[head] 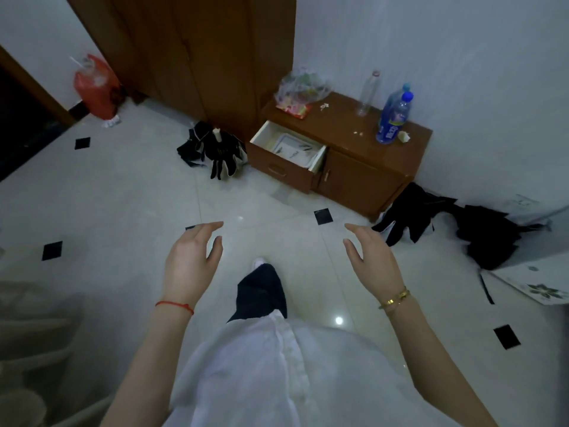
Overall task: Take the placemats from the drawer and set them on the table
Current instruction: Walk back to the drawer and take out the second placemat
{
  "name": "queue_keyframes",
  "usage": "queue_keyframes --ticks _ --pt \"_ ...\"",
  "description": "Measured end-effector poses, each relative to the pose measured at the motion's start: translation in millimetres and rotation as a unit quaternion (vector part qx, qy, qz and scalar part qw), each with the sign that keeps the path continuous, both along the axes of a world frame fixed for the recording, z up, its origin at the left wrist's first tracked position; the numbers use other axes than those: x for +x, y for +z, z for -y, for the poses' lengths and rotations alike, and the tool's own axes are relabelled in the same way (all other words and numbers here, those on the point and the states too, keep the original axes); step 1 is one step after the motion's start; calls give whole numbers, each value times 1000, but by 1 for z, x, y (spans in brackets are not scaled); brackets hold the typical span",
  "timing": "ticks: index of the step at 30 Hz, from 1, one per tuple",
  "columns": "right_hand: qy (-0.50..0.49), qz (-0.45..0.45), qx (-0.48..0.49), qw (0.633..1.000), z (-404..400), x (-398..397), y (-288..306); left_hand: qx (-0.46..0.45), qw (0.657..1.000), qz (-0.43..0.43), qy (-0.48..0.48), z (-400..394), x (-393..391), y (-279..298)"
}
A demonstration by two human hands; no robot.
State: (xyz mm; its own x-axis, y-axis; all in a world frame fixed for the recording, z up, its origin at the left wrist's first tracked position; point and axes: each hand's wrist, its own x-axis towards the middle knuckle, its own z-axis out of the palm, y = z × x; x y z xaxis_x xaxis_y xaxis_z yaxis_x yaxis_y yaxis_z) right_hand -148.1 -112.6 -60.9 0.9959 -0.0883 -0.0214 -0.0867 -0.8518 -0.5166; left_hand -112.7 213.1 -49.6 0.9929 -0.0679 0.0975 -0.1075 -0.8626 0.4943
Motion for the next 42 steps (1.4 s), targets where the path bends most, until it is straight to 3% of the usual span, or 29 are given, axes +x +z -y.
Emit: queue_keyframes --ticks 8,20,31,42 --pt "-41 21 19 999 -16 190 15 15 998 28 -52 -11 211 19" --pt "-106 -9 29 994 23 363 -19 10 987 29 -158 54 439 -2" --pt "-127 -14 7 992 52 495 -32 -3 987 5 -159 95 579 -22" --pt "-258 -78 45 962 29 548 -106 10 958 -46 -282 104 676 -87"
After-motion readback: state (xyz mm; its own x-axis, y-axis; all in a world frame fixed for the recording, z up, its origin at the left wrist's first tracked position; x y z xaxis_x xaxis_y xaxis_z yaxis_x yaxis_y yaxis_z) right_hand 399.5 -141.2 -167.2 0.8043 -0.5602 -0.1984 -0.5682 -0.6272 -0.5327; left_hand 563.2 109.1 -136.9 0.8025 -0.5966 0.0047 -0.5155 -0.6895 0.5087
